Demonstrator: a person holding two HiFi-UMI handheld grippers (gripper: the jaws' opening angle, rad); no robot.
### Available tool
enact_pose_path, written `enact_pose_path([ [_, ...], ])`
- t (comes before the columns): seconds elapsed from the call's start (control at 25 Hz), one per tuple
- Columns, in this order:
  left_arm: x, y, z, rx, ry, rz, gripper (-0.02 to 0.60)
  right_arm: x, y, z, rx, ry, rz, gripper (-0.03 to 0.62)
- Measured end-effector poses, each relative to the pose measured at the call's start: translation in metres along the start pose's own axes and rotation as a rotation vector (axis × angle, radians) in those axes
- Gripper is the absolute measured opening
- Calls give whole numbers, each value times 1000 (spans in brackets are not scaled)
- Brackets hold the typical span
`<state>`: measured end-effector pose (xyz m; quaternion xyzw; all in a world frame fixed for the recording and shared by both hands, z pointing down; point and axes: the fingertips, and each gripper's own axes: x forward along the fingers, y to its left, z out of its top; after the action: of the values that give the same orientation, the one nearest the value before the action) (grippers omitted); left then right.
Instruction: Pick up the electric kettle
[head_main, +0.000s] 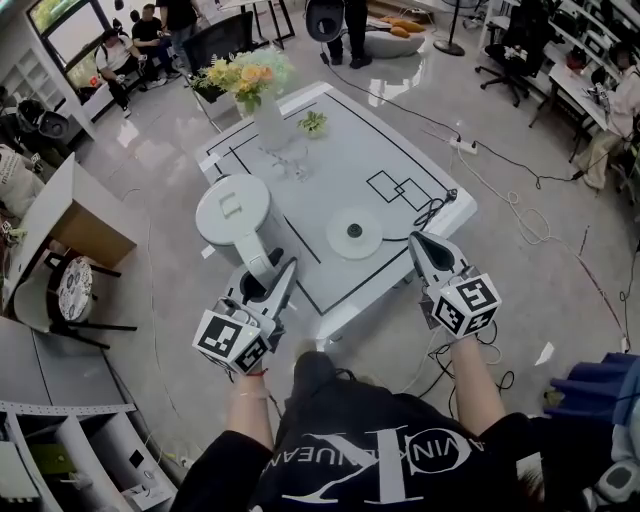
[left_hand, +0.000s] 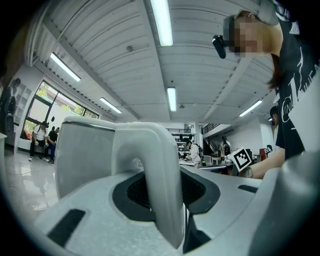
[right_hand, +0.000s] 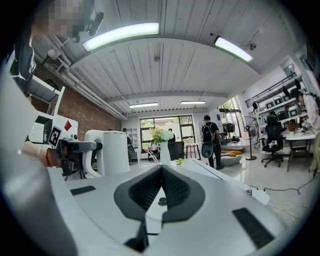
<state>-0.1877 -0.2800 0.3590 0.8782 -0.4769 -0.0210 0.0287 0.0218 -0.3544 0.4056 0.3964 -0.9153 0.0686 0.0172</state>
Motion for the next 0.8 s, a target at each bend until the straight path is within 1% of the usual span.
enact_pose_path([
  [0.8, 0, -1, 3, 3, 5, 28, 112, -14, 2, -3, 7, -8, 10, -3],
])
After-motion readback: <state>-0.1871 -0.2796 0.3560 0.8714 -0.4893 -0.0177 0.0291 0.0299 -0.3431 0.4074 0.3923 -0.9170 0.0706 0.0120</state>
